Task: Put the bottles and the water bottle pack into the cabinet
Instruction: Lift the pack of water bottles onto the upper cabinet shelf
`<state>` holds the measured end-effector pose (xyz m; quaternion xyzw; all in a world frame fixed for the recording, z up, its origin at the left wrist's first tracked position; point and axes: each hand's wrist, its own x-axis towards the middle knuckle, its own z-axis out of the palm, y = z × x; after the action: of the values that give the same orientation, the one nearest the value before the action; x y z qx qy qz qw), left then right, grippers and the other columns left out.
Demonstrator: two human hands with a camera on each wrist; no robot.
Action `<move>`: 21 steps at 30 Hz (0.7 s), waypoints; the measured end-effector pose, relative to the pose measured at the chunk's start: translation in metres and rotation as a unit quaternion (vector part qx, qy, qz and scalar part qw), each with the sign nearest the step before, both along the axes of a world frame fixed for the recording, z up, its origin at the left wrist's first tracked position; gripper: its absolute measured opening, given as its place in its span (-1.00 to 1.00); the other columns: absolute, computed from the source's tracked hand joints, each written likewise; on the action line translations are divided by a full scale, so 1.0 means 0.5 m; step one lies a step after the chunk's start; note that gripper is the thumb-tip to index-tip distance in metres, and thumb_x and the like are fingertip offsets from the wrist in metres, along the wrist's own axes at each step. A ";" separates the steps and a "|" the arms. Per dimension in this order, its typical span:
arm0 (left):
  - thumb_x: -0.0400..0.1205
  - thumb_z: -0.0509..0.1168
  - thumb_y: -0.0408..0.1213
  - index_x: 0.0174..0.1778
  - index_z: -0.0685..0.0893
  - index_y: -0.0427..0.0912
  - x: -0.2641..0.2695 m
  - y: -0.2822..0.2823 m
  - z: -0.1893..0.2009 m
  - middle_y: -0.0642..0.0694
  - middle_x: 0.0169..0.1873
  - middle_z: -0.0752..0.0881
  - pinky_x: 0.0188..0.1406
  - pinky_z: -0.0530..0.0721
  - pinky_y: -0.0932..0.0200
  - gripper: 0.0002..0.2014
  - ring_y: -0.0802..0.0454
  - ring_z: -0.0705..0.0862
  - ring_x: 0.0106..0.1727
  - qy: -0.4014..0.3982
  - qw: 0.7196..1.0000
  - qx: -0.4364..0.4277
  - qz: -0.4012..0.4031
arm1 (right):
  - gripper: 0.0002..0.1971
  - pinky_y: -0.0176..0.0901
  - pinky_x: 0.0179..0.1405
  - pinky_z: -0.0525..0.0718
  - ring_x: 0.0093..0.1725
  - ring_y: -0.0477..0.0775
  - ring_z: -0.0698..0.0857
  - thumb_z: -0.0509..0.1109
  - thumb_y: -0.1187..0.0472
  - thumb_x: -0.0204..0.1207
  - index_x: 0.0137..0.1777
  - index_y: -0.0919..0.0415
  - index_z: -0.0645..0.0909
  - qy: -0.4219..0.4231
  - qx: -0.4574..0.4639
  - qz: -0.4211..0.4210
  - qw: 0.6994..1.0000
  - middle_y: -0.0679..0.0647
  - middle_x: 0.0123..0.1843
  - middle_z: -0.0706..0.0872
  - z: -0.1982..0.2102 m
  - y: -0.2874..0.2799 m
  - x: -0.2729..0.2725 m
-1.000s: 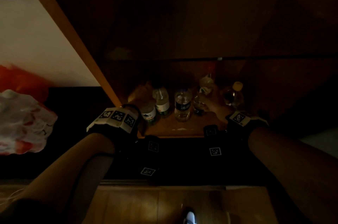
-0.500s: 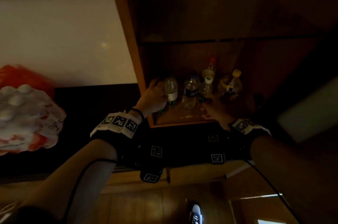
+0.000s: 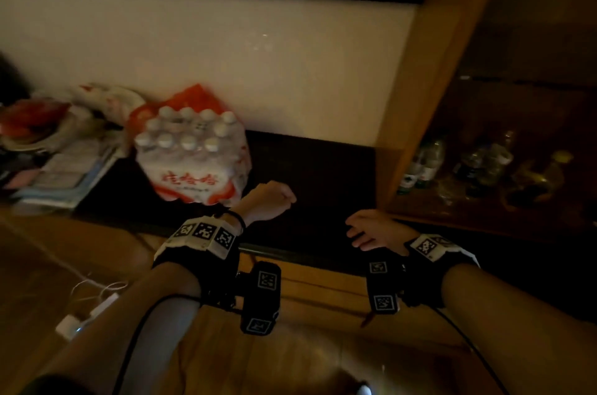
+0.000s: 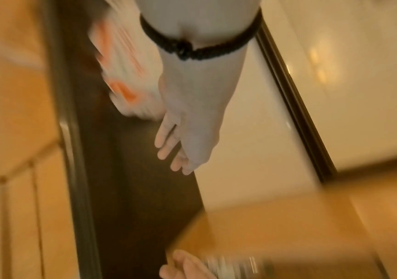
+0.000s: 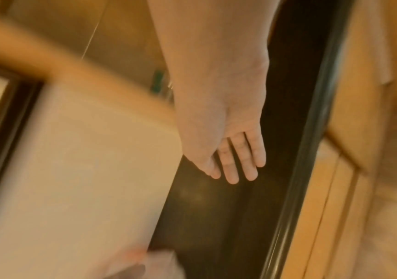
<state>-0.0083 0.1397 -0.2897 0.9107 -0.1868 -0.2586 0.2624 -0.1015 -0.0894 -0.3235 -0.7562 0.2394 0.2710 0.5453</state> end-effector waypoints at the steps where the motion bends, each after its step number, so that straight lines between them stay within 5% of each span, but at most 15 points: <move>1: 0.67 0.17 -0.26 0.16 0.72 -0.06 0.010 0.043 0.002 0.00 -0.07 0.65 0.01 0.55 0.17 -0.75 0.00 0.65 0.05 0.011 0.999 -0.002 0.035 | -0.73 -0.18 -0.17 0.62 -0.26 0.03 0.61 0.15 0.11 0.73 0.30 0.24 0.49 -0.010 -0.006 0.017 1.000 0.08 -0.13 0.63 0.005 0.037 0.025; 6: 0.64 0.20 -0.16 -0.24 0.64 -0.08 0.058 0.222 0.007 -0.16 -0.25 0.62 -0.22 0.46 0.05 -0.81 -0.14 0.60 -0.21 0.014 0.989 -0.030 0.142 | -0.71 0.01 0.18 0.64 0.06 0.09 0.60 0.17 0.11 0.71 0.35 0.18 0.49 -0.056 -0.018 0.085 0.995 0.13 0.16 0.59 0.026 0.204 0.157; 12: 0.68 0.12 -0.34 0.28 0.61 -0.16 0.156 0.341 0.014 -0.08 0.15 0.59 -0.36 0.52 0.24 -0.71 0.01 0.64 -0.09 -0.051 0.968 -0.064 0.236 | -0.64 0.16 0.27 0.65 0.19 0.20 0.62 0.23 0.16 0.65 0.41 0.23 0.49 -0.145 -0.079 0.074 0.984 0.20 0.25 0.61 0.050 0.363 0.332; 21: 0.64 0.24 -0.23 0.39 0.51 -0.18 0.377 0.433 0.027 -0.28 0.42 0.47 0.22 0.56 -0.04 -0.62 -0.27 0.54 0.36 -0.125 0.944 -0.015 0.305 | -0.25 0.15 0.20 0.67 0.36 0.27 0.62 0.24 -0.32 0.51 0.55 0.19 0.36 -0.102 -0.041 0.061 0.992 0.23 0.46 0.58 0.047 0.437 0.566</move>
<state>0.1801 0.3561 -0.2762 0.9452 0.0648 -0.0476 0.3164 0.1818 0.1293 -0.3002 -0.8146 0.1469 0.2152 0.5181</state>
